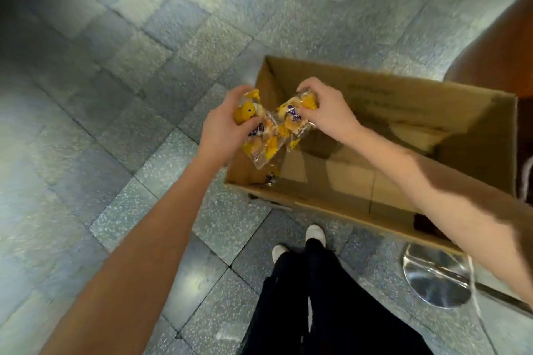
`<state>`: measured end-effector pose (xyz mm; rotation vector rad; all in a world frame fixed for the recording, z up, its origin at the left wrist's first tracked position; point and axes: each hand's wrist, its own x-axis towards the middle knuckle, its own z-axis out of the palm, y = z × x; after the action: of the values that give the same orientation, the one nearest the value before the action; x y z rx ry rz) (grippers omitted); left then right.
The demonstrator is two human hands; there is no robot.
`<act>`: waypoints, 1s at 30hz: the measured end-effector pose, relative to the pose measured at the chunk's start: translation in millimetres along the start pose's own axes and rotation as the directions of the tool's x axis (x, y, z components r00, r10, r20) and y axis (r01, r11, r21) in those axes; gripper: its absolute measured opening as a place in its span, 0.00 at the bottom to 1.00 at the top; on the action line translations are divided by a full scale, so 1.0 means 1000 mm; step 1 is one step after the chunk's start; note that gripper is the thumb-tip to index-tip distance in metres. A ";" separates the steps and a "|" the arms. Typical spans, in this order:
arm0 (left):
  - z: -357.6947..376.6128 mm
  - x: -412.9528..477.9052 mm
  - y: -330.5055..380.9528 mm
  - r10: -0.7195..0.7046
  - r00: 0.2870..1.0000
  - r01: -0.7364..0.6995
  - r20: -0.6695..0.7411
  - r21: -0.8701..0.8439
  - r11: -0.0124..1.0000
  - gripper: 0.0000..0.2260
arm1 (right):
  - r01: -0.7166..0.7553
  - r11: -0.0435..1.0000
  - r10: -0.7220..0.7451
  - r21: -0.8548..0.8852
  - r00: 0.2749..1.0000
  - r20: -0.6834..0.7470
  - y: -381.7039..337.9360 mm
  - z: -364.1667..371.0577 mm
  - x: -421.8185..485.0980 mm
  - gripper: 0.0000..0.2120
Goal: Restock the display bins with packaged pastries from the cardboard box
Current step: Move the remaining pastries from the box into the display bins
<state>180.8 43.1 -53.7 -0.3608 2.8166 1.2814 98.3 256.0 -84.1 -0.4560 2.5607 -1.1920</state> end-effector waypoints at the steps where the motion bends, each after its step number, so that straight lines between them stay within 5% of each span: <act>1: -0.019 -0.008 0.003 -0.002 0.999 0.001 -0.034 -0.017 1.000 0.23 | 0.036 0.999 -0.036 -0.008 0.999 0.014 -0.019 -0.001 0.002 0.17; 6: -0.105 -0.057 0.002 -0.070 0.965 0.052 -0.254 -0.080 0.995 0.20 | 0.174 0.983 -0.177 0.058 0.982 0.067 -0.119 0.007 0.007 0.17; 14: -0.199 -0.159 -0.010 -0.297 0.776 0.183 -0.557 -0.252 0.950 0.19 | 0.399 0.910 -0.415 0.113 0.867 0.276 -0.236 0.054 -0.001 0.17; 23: -0.194 -0.336 -0.002 -0.548 0.392 0.271 -0.739 -0.477 0.836 0.20 | 0.604 0.745 -0.653 0.284 0.572 0.496 -0.320 0.109 -0.072 0.15; 30: -0.138 -0.491 0.024 -0.640 0.059 0.235 -0.766 -0.613 0.754 0.22 | 0.588 0.652 -0.695 0.479 0.211 0.687 -0.350 0.161 -0.193 0.13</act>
<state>663.5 52.2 113.8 -2.7666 2.4497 1.6452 392.1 8.8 109.9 -1.7378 1.3700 -0.9090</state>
